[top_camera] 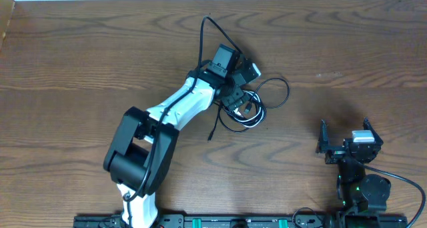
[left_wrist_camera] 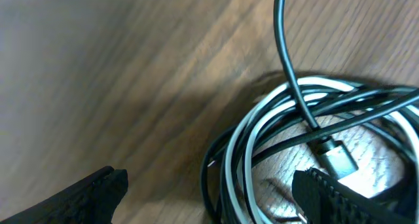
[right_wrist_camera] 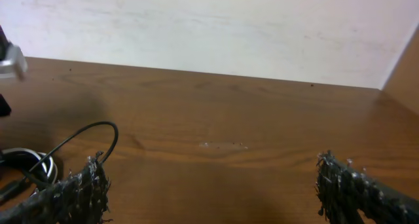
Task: Untangle cables
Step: 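Lower left gripper onto the black and white cable bundle and grasp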
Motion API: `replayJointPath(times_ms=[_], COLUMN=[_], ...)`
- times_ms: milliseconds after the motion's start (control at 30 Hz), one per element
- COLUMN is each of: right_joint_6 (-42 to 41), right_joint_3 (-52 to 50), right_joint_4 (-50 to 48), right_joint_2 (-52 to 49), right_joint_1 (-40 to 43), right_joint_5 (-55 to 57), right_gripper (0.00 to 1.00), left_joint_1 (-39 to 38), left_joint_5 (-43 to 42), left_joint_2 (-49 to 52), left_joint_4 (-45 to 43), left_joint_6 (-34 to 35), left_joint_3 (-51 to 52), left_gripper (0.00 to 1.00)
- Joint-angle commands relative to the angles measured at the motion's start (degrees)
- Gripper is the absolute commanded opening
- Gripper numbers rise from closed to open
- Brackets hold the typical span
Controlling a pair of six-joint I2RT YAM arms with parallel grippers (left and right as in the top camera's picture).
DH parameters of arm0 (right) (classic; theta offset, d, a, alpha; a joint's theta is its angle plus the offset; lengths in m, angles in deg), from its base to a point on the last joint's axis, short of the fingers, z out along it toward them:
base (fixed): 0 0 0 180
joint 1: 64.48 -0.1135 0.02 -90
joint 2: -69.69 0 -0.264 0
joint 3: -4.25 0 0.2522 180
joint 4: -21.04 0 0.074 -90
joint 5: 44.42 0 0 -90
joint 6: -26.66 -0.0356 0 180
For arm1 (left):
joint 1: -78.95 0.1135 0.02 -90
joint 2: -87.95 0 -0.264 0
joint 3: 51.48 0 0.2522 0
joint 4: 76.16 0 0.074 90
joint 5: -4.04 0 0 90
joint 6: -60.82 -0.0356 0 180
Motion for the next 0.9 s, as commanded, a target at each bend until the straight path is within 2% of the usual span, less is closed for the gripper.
replayJointPath(times_ms=[0,200,333,400,467,767,867], right_joint_6=[0.6,0.6,0.6,0.6,0.6,0.6,0.6], right_joint_3=[-0.1,-0.1,-0.1,-0.1,-0.1,-0.1,-0.1], right_joint_4=[0.2,0.2,0.2,0.2,0.2,0.2,0.2], right_joint_2=[0.3,0.3,0.3,0.3,0.3,0.3,0.3], right_joint_1=[0.2,0.2,0.2,0.2,0.2,0.2,0.2], right_joint_5=[0.0,0.0,0.0,0.0,0.0,0.0,0.0], right_gripper=[0.99,0.99,0.99,0.99,0.99,0.99,0.99], left_joint_1=[-0.1,-0.1,-0.1,-0.1,-0.1,-0.1,-0.1], left_joint_5=[0.5,0.5,0.3,0.3,0.3,0.3,0.3], left_joint_2=[1.8,3.2,3.3,3.3,3.3,3.3,3.3], left_joint_4=[-0.1,-0.1,0.2,0.2,0.2,0.3,0.3], left_joint_6=[-0.1,-0.1,2.3,3.8,3.8,3.8,3.8], left_joint_3=[-0.7,-0.7,-0.6,-0.3,0.0,0.2,0.2], left_gripper=[0.86,0.67,0.46,0.44,0.36,0.09,0.08])
